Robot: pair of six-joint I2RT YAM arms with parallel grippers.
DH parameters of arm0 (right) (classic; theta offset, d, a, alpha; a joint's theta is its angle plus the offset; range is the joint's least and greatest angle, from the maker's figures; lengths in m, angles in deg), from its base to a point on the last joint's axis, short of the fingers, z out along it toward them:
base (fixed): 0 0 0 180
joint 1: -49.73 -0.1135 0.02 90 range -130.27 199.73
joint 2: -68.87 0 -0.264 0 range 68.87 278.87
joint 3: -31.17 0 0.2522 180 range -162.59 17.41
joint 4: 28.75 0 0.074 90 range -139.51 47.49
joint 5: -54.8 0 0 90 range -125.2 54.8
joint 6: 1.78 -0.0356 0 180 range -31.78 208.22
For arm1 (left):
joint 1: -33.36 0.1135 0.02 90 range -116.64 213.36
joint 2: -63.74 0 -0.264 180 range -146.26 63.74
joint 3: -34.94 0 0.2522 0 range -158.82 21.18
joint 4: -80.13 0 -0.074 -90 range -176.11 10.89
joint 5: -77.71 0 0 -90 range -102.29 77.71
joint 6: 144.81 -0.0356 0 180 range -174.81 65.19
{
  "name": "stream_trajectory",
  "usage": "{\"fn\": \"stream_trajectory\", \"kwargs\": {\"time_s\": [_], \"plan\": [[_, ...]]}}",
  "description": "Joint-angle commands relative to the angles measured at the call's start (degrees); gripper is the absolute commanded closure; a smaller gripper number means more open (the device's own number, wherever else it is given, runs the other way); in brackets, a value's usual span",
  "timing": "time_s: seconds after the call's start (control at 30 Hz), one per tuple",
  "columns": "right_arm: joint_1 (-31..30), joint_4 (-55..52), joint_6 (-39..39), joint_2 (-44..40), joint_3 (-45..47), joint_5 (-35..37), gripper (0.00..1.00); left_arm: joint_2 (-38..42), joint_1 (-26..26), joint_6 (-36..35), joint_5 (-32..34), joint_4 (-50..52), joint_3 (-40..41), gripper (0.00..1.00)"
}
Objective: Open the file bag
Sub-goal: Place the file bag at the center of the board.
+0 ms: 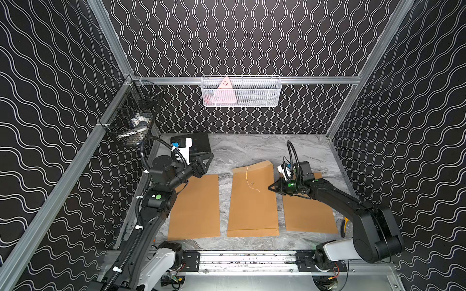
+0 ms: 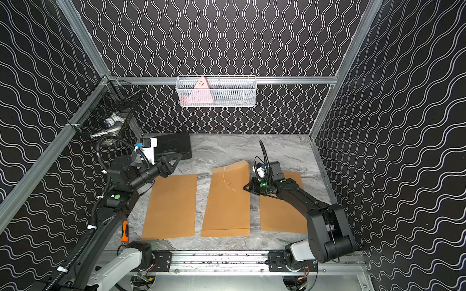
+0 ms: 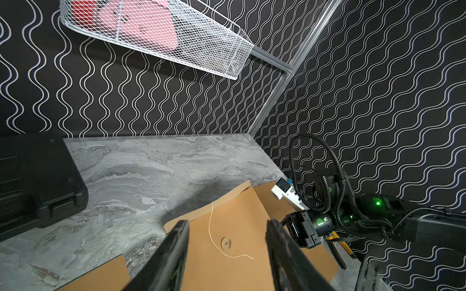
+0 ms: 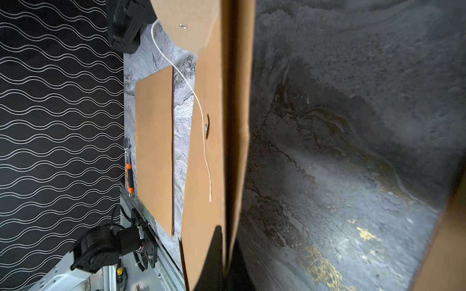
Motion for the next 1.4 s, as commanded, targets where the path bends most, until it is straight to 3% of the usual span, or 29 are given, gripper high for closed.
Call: {"fn": "stream_trajectory", "kwargs": {"time_s": [0.0, 0.37, 1.13, 1.37], "plan": [[-0.12, 0.89, 0.50, 0.76, -0.01, -0.71, 1.00, -0.11, 0.10, -1.05, -0.12, -1.43, -0.11, 0.46], [-0.20, 3.07, -0.21, 4.23, 0.28, -0.71, 0.97, -0.08, 0.10, -0.88, -0.05, -1.61, 0.07, 0.46], [-0.29, 1.92, -1.13, 4.62, 1.53, 3.66, 0.68, -0.13, 0.10, -0.70, -0.22, -1.87, 0.23, 0.46], [-0.27, 1.11, -0.92, 4.82, 1.11, 4.34, 0.66, -0.08, 0.10, -0.92, 0.00, -1.68, 0.17, 0.46]]}}
